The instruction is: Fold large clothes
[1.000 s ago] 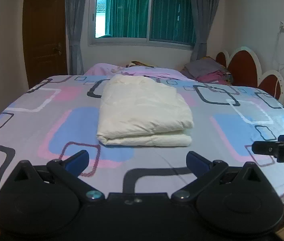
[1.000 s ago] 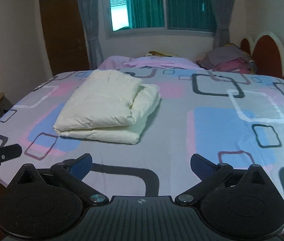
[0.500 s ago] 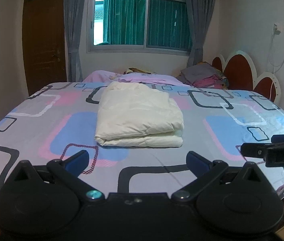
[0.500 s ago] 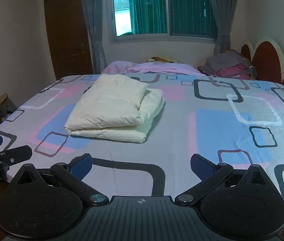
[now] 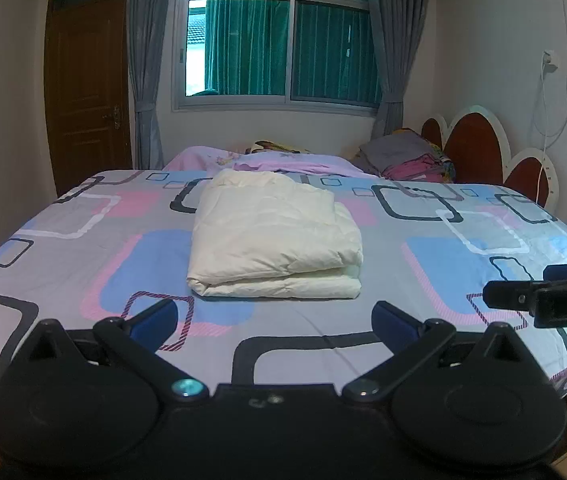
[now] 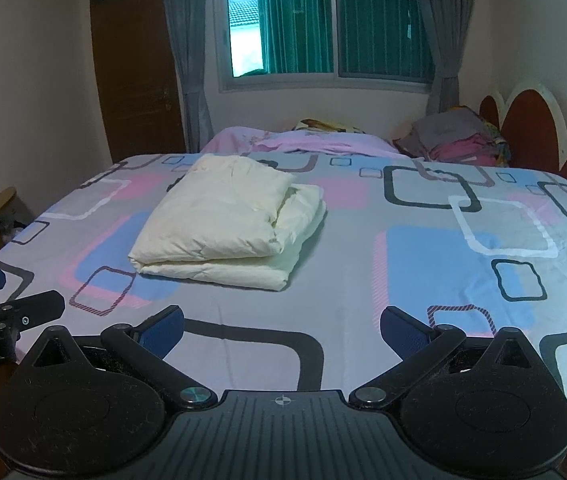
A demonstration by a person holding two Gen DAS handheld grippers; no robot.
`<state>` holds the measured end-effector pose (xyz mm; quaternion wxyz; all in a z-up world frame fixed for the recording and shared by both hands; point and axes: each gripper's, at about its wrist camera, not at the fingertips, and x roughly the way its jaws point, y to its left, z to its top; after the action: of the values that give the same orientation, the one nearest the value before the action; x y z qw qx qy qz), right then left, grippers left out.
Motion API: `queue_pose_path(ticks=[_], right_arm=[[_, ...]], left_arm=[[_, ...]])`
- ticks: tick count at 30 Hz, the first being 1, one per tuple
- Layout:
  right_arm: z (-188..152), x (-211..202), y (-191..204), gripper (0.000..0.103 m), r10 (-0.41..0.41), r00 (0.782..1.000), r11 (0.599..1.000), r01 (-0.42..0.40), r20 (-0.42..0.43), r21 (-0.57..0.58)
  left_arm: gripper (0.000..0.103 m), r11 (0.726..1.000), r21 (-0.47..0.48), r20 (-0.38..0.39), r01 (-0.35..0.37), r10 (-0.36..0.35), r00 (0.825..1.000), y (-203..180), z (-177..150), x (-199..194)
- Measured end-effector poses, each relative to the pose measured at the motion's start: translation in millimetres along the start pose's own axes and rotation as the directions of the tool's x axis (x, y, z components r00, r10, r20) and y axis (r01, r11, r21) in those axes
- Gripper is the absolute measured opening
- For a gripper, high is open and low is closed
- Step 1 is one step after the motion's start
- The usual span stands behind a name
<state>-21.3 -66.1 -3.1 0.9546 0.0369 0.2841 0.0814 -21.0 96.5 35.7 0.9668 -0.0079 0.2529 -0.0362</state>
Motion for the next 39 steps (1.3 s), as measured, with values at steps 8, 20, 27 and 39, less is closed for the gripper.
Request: queue_pose_path(ticks=[8,20,27,39], right_arm=[[2.0,-1.0,-2.2,0.103,0.004,1.0,1.0,-0.004,-0.003,-0.006],[3.8,-1.8,-1.8,0.103,0.002,1.0,1.0,-0.002,-0.002,-0.013],[4.2,-1.4,-0.6,0.103,0.008,1.0,1.0,-0.008,-0.005,-0.024],[5.3,-2.3,-2.5,0.103,0.013,1.0,0.999,-0.013,0.0,-0.035]], left_arm=[[0.103,1.0,0.002,0.0,0.004,-0.004,1.0,0.7,0.6,-0.4],[0.103,1.0,0.005,0.001,0.004,-0.004,1.0,1.6,0.8,-1.1],[0.103,1.0,0.006,-0.001,0.004,-0.004,1.0,5.0,2.5,-0.3],[0.103,1.0,0.003,0.006,-0.001,0.001,1.0,10.8,4.9,4.2]])
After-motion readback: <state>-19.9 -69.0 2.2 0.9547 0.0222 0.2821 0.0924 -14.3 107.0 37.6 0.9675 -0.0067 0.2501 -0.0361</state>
